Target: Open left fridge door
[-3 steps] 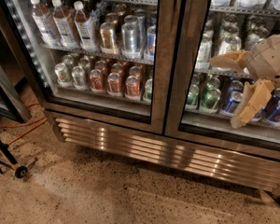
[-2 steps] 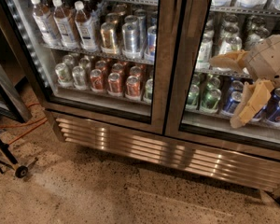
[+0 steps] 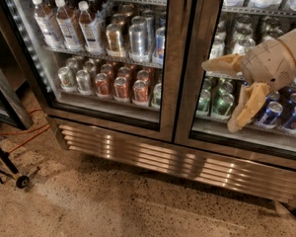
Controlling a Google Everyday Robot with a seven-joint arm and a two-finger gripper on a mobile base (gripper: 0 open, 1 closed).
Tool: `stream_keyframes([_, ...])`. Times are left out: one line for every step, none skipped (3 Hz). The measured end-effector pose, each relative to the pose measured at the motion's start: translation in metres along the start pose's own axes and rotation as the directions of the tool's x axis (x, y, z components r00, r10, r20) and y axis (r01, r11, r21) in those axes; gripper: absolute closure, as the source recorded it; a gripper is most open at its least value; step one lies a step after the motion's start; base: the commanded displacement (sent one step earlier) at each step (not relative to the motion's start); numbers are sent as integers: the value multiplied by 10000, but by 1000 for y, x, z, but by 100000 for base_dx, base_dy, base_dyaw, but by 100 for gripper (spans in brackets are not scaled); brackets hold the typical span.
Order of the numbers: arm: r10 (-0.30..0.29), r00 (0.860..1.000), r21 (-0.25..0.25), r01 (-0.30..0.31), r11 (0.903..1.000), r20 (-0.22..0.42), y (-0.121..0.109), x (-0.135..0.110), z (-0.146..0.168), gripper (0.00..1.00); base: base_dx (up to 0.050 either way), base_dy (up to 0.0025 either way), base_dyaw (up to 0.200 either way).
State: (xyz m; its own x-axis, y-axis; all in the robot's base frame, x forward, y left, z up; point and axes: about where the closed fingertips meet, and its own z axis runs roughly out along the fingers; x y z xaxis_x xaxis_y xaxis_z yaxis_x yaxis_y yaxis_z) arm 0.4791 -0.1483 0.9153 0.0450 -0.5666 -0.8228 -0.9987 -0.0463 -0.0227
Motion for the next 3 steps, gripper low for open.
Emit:
stream_keyframes([-391, 9989, -370, 381, 9986, -256, 2, -28, 33, 0, 0, 0, 0])
stream_keyframes([-393, 9989, -368, 383, 9986, -256, 2, -28, 33, 0, 0, 0, 0])
stream_keyframes([-228, 9997, -53, 228, 9997, 38, -1, -26, 31, 0, 0, 0, 0])
